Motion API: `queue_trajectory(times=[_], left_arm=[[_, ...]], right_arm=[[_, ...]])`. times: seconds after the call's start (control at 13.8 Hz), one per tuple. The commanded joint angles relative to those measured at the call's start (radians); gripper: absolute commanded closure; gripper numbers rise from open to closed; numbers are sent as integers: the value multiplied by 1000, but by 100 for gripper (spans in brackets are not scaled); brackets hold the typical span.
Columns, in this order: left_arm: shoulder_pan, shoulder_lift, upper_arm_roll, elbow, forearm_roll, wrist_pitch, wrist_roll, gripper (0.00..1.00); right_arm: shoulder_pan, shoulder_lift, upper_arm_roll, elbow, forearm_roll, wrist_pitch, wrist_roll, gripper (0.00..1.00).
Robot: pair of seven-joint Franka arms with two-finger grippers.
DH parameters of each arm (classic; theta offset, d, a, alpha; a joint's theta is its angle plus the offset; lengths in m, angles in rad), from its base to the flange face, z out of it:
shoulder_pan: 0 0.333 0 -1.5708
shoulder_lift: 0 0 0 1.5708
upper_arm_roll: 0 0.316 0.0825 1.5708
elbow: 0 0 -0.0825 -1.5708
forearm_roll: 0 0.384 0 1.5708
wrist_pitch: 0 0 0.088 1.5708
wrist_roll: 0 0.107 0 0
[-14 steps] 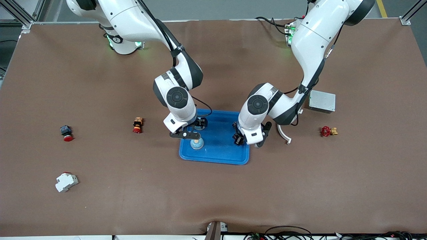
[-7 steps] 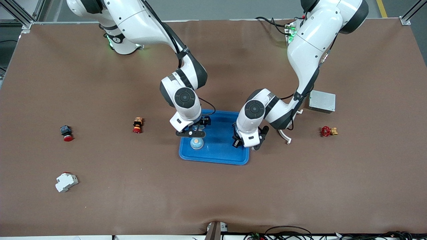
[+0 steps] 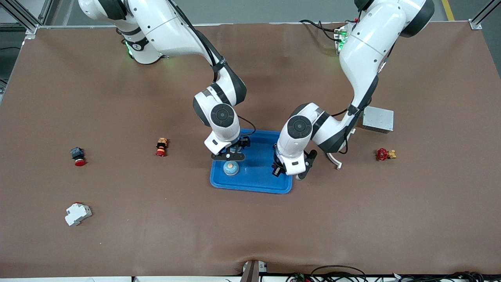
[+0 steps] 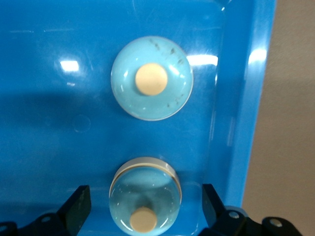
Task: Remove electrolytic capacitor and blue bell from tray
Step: 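Carry the capacitor with the left gripper while the right gripper lifts the bell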
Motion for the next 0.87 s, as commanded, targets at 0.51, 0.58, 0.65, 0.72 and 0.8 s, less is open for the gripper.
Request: queue_trajectory(times=[0.51,0.58,0.65,0.72,0.8], left_arm=[[473,-257,-108,-294,10,-183,467,100],[502,-251,-108,-317,37,-172,490,100],[527,-246,-110,-340,57,-154,491,100],[542,-246,-110,-368,61,-136,492,100],[545,-247,-110,-400,61,-116,493,100]], right_arm=[[9,27,11,9,4,5,0,0],[9,29,11,9,5,5,-1,0],[9,29,11,9,5,5,-1,0],[9,29,11,11,5,5,-1,0],[7,29,11,11,5,5,0,0]])
